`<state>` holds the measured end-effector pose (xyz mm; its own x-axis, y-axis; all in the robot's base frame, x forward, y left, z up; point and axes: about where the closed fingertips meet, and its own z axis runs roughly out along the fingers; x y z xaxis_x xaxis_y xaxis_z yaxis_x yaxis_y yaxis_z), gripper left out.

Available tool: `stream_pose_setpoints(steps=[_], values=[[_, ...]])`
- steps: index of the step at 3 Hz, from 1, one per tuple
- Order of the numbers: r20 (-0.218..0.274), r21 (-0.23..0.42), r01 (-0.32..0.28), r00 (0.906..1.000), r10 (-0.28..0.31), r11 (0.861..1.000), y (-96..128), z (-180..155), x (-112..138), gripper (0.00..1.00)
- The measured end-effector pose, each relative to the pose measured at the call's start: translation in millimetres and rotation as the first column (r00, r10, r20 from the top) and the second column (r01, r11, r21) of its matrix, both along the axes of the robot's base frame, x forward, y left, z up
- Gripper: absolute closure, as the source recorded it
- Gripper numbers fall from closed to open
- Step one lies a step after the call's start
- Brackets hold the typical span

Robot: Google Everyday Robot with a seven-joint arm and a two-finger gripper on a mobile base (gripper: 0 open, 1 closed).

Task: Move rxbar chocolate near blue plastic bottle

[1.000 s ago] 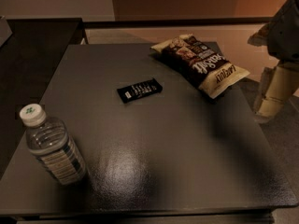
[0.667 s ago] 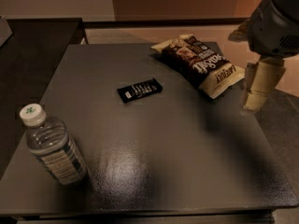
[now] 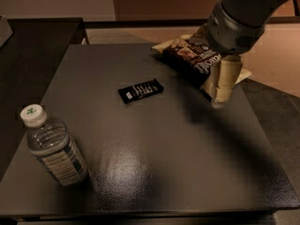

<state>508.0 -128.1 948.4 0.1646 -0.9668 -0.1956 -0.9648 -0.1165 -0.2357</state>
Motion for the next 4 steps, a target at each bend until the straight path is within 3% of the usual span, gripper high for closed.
stream_pose_setpoints(steps=[2, 4], values=[[-0.032, -0.035, -0.145, 0.9891, 0.143, 0.989, 44, -34, 36, 0.00], [-0.078, -0.027, -0.212, 0.9747, 0.210, 0.977, 80, -53, 59, 0.00]])
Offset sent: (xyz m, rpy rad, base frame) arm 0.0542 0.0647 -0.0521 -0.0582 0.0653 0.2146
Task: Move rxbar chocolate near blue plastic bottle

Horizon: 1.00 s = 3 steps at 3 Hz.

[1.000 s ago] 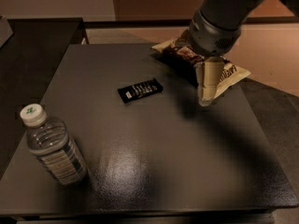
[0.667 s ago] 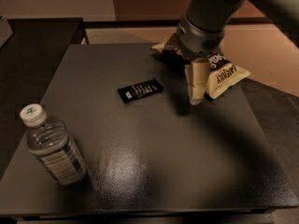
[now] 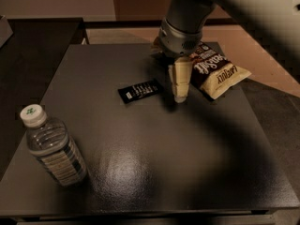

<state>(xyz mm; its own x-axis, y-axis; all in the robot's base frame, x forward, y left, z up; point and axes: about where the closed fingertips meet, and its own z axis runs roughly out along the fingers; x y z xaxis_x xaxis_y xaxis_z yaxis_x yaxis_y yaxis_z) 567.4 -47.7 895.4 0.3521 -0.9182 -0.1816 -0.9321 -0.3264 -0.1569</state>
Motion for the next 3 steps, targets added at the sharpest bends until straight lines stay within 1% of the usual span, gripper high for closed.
stream_pose_setpoints(steps=[1, 3], values=[[-0.027, 0.001, -0.017, 0.9995, 0.017, 1.000, 14, -13, 10, 0.00], [-0.070, -0.021, -0.029, 0.9972, 0.027, 0.999, 28, -40, 22, 0.00]])
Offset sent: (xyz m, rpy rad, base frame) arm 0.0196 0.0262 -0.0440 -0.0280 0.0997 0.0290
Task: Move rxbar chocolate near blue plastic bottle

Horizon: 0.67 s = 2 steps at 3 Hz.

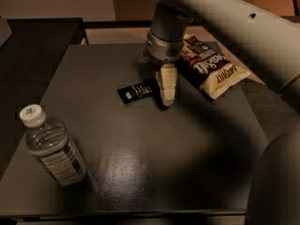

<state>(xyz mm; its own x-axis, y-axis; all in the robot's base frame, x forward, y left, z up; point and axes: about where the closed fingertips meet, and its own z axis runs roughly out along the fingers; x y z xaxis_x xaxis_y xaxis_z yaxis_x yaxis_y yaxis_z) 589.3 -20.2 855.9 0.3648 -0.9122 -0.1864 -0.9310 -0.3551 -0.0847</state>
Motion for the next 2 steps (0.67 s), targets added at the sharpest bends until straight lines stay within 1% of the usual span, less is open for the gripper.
stream_pose_setpoints(steps=[2], values=[[-0.026, -0.046, -0.004, 0.9997, 0.002, 0.999, 5.9, -16.1, 5.0, 0.00]])
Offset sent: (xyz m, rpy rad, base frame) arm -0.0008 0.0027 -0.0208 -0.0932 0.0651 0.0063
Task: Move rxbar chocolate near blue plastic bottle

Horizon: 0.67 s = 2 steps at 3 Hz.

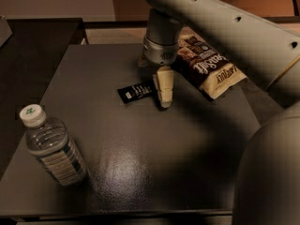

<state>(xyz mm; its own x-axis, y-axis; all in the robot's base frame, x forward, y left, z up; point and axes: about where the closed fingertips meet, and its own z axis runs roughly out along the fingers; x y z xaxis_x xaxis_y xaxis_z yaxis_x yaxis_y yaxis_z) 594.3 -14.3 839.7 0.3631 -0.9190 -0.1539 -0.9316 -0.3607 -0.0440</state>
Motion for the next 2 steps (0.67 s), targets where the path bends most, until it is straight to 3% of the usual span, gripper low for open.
stream_pose_setpoints(steps=[1, 2], values=[[-0.014, -0.015, -0.002, 0.9999, 0.002, 1.000, 3.2, -5.6, 0.4, 0.00], [-0.025, -0.026, -0.003, 0.9997, 0.002, 1.000, 5.3, -10.1, 1.5, 0.17]])
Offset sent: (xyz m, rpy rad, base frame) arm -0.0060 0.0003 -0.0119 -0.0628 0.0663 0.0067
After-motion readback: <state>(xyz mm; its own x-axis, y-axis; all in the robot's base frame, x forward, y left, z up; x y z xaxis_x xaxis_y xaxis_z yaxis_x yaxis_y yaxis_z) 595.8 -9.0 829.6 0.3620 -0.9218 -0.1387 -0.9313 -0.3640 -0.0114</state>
